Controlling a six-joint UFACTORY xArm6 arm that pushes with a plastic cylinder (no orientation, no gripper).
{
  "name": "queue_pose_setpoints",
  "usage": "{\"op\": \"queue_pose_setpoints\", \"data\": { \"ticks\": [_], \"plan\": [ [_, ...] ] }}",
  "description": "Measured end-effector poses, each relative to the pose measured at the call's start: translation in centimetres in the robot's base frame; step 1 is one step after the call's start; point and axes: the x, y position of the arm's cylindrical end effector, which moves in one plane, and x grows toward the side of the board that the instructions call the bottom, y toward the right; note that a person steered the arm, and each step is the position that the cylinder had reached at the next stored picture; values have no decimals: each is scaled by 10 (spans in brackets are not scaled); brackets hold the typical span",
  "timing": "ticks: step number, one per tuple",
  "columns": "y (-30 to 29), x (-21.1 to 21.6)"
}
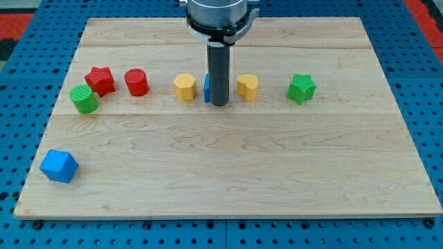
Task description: Point at the green circle
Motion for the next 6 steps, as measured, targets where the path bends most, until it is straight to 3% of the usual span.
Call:
{"op": "queue_pose_setpoints", "data": {
  "ticks": [1, 2, 3, 4, 6],
  "plan": [
    [-10, 23],
    [-96, 55],
    [-236, 69],
    [-294, 70],
    [-271, 7]
  ]
}}
